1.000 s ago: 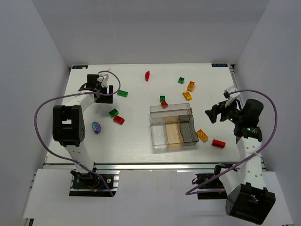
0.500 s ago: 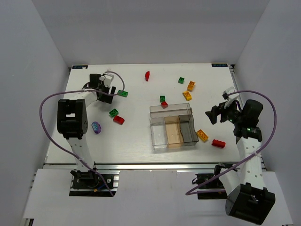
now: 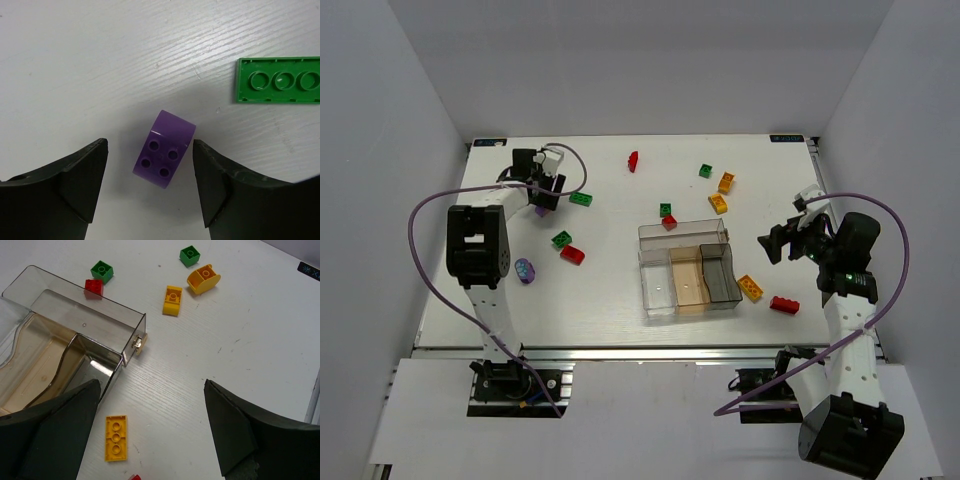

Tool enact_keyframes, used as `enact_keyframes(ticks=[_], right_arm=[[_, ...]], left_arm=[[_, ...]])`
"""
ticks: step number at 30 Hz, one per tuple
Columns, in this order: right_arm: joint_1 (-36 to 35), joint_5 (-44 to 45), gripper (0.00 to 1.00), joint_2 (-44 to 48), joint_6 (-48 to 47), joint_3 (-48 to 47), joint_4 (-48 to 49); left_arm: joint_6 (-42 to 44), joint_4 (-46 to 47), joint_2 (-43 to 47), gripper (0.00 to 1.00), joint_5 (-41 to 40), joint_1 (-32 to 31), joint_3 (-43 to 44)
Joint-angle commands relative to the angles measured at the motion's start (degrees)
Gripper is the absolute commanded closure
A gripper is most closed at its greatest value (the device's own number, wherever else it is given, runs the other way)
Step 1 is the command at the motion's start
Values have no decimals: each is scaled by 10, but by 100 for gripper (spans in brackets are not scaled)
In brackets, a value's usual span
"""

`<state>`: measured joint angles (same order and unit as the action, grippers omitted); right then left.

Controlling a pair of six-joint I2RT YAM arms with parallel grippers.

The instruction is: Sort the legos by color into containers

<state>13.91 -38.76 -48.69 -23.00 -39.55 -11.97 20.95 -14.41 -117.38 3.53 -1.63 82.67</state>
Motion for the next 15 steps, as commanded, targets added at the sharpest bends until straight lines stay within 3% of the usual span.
enact_keyframes(ticks=[1, 10, 14, 15], right_arm=[[2, 4, 11, 7, -8, 2, 13], [3, 4, 11, 10, -6, 1, 14], [5, 4, 11, 18, -5, 4, 16], [4, 4, 11, 18, -5, 4, 17]], left_arm=[[-3, -8, -1, 22, 15, -2, 2], [-12, -2, 9, 21, 27, -2, -27], [-19, -9, -5, 30, 18, -2, -17], [-21, -11, -7, 40, 15, -2, -14]])
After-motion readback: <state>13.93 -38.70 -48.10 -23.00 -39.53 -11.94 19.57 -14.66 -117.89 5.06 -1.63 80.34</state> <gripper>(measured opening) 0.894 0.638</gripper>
